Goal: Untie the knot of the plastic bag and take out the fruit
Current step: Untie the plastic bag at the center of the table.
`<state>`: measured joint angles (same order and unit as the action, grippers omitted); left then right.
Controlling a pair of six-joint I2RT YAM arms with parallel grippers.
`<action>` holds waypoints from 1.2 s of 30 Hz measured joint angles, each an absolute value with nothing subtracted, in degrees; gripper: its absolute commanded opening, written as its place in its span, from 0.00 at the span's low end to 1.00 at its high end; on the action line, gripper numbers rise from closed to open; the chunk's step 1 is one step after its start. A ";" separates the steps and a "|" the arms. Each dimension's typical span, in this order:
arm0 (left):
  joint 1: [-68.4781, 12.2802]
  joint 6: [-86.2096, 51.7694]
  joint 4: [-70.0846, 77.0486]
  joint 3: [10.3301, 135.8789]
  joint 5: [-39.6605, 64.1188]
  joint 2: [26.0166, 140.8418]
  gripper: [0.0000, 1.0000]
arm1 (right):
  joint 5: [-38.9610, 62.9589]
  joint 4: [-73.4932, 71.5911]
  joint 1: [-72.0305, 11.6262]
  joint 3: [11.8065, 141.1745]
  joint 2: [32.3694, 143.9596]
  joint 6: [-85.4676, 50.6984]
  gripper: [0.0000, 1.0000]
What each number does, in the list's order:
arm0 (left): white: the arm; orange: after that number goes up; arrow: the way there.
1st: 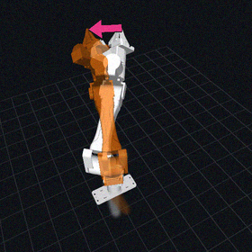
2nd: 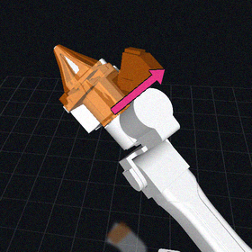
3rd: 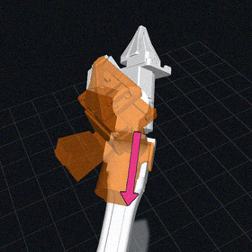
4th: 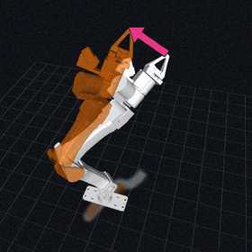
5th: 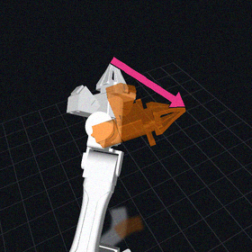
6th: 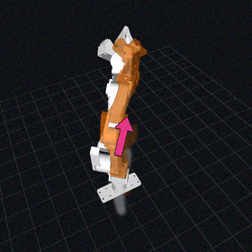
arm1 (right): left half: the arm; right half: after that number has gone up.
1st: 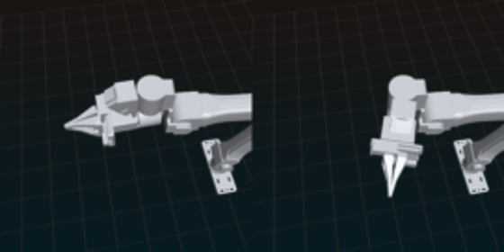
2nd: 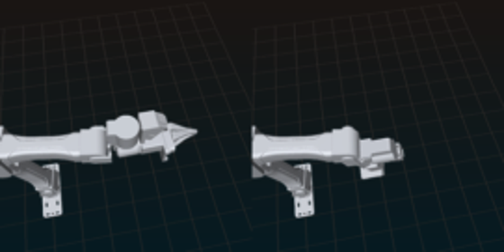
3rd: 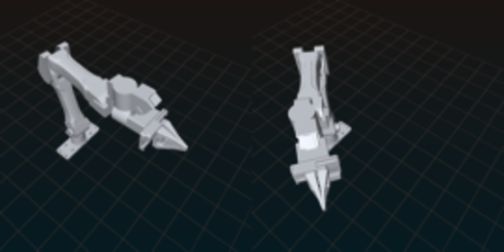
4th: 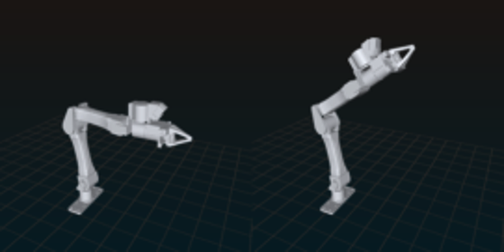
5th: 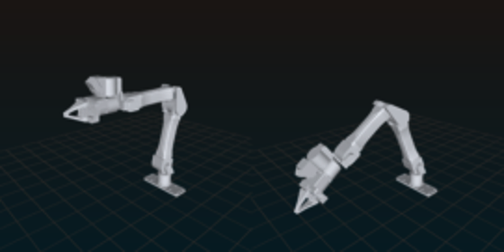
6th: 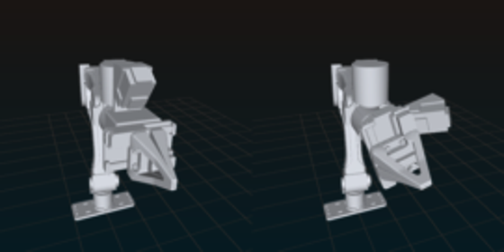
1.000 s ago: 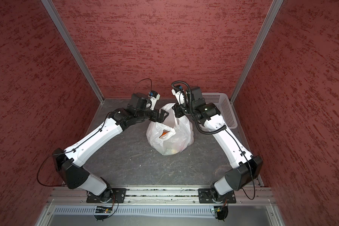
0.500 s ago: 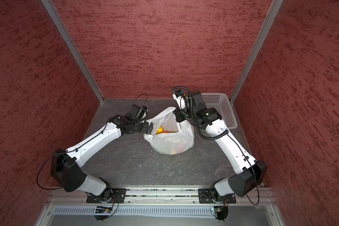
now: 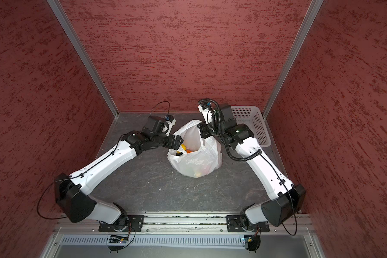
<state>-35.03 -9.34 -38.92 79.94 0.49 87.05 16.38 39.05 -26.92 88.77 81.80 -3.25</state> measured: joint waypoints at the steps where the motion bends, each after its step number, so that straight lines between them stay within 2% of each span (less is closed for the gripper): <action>1: -35.07 -10.04 -39.44 80.53 -0.60 88.88 0.93 | 16.36 38.89 -26.92 88.58 81.56 -3.49 0.00; 3: -35.09 -11.18 -40.16 80.51 -2.87 91.18 0.78 | 16.36 38.61 -26.92 87.96 81.03 -3.70 0.00; 5: -34.98 -12.91 -40.12 78.94 -4.56 91.96 0.57 | 16.36 38.48 -26.92 87.02 80.38 -4.08 0.00; 12: -31.97 -15.11 -36.97 72.82 -3.66 87.96 0.01 | 16.84 37.80 -27.62 83.53 79.70 -4.51 0.00; 17: -31.53 -15.46 -36.38 72.60 -3.51 84.90 0.00 | 16.53 37.01 -27.55 82.28 79.83 -4.49 0.00; 18: -31.53 -15.81 -36.34 72.40 -3.46 84.14 0.00 | 16.38 36.73 -27.55 82.28 79.99 -4.36 0.09; 21: -31.59 -16.97 -36.82 71.99 -2.79 82.35 0.00 | 15.57 36.97 -27.53 82.89 81.23 -3.88 0.51; 22: -31.81 -17.45 -37.06 72.01 -2.44 82.00 0.00 | 15.16 37.34 -27.49 83.55 81.95 -3.55 0.60; 25: -32.53 -19.42 -38.63 72.42 -1.54 81.71 0.00 | 14.50 39.33 -27.33 85.62 83.22 -2.94 0.79; 29: -33.50 -23.29 -41.65 73.47 -0.45 81.71 0.00 | 14.96 41.23 -27.27 86.59 81.43 -4.23 0.91; 36: -33.74 -28.93 -45.58 76.38 1.69 81.71 0.00 | 20.56 44.45 -29.02 90.52 74.91 -7.68 0.97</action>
<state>-33.74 -28.93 -45.58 76.38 1.69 81.71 20.56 44.45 -29.02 90.52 74.91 -7.68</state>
